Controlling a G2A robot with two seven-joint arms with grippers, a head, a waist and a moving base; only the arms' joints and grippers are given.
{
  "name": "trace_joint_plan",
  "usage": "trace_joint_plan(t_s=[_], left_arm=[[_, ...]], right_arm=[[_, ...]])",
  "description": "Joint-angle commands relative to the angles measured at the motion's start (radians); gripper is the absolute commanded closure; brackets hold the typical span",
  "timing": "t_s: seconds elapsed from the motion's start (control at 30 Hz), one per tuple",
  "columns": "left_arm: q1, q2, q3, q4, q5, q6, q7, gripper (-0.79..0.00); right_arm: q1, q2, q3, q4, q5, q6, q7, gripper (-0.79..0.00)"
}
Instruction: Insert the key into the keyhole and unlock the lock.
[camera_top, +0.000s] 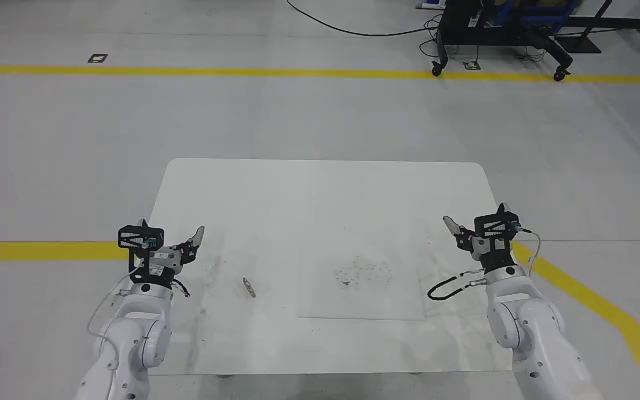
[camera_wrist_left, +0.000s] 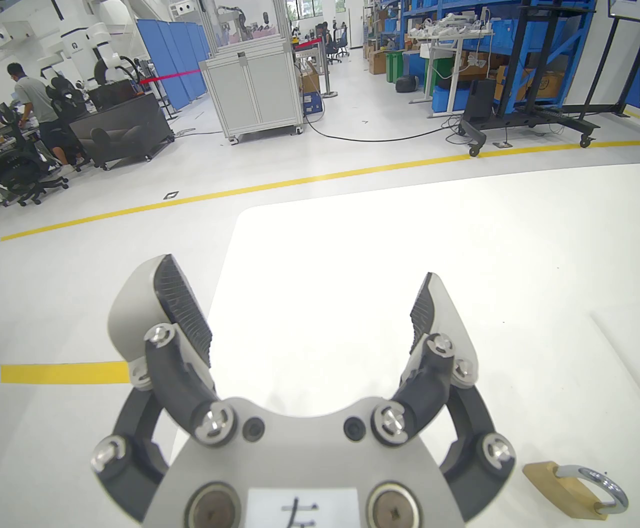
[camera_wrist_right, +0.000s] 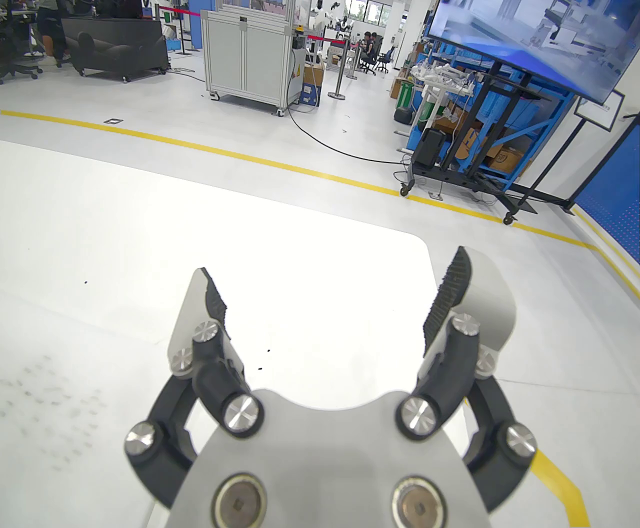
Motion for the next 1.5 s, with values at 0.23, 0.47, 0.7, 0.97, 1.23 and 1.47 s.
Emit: trace_joint_plan(t_s=[0.23, 0.47, 0.7, 0.97, 1.23, 1.47], left_arm=[[0.000, 0.000, 0.000, 0.000, 0.000, 0.000, 0.000, -0.785], [0.000, 0.000, 0.000, 0.000, 0.000, 0.000, 0.000, -0.785], [0.000, 0.000, 0.000, 0.000, 0.000, 0.000, 0.000, -0.784], [0.000, 0.000, 0.000, 0.000, 0.000, 0.000, 0.000, -0.785], [0.000, 0.000, 0.000, 0.000, 0.000, 0.000, 0.000, -0.785], [0.000, 0.000, 0.000, 0.000, 0.000, 0.000, 0.000, -0.785]], right_arm=[[0.000, 0.000, 0.000, 0.000, 0.000, 0.000, 0.000, -0.784], [0.000, 0.000, 0.000, 0.000, 0.000, 0.000, 0.000, -0.785], [0.000, 0.000, 0.000, 0.000, 0.000, 0.000, 0.000, -0.784], [0.061, -0.001, -0.024, 0.018, 0.006, -0.023, 0.148, -0.785], [0.200, -0.006, -0.142, 0.063, 0.012, -0.141, 0.390, -0.785], [0.200, -0.006, -0.142, 0.063, 0.012, -0.141, 0.390, -0.785]])
